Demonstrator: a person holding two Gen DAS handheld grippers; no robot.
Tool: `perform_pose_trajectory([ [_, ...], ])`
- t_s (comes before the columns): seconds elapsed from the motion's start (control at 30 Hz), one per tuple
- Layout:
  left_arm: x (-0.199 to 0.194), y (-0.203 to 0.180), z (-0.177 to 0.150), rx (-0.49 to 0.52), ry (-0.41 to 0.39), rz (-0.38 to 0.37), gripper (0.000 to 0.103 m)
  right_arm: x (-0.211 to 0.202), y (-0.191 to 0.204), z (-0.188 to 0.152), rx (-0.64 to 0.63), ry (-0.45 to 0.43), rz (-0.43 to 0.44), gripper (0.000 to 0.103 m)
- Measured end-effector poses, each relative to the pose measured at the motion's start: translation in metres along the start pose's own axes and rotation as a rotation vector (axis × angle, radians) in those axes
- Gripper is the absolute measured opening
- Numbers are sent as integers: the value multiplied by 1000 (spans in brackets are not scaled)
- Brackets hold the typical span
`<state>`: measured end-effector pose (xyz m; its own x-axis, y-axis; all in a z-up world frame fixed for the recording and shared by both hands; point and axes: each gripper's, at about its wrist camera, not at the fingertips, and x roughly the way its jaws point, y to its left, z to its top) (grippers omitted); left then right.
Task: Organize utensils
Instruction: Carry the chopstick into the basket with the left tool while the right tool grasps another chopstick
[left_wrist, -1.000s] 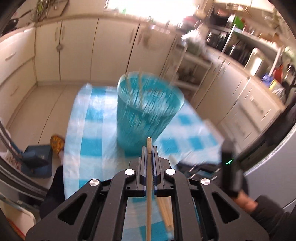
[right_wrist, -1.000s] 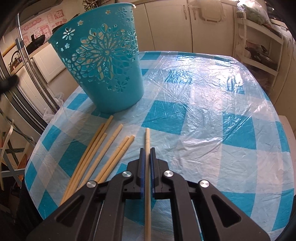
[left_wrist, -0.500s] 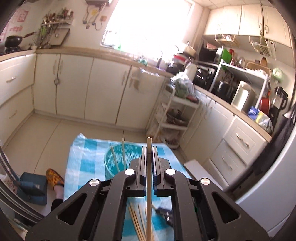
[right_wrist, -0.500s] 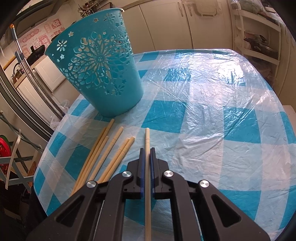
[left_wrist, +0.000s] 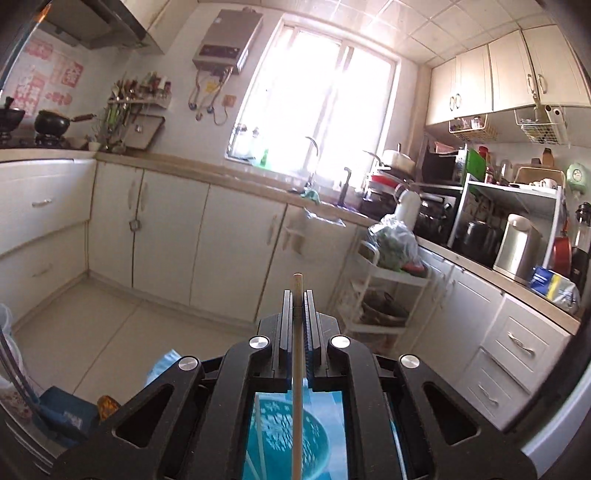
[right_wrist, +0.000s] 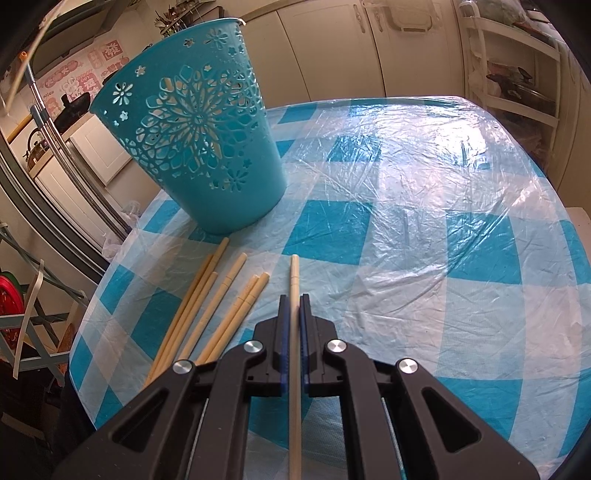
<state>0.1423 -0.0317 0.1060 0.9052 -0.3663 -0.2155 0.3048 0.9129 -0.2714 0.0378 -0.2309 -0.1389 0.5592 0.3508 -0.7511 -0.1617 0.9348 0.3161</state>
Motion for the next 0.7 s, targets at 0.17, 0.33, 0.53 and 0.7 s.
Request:
perform_pose_trajectory([
  [0.17,27,4,0,-2,-61,74,5,-1,-1,1,4,-1,5,6],
  [0.33,51,13,-17,-8,-53,127,5,-1,-1,0,7,-1,6,6],
  [0.53,76,19,-55,23,36,159,5,-1,-1,0,11,-1,9,6],
  [0.7,81,20,-81,53,123,166,5,-1,-1,0,11,-1,8,6],
])
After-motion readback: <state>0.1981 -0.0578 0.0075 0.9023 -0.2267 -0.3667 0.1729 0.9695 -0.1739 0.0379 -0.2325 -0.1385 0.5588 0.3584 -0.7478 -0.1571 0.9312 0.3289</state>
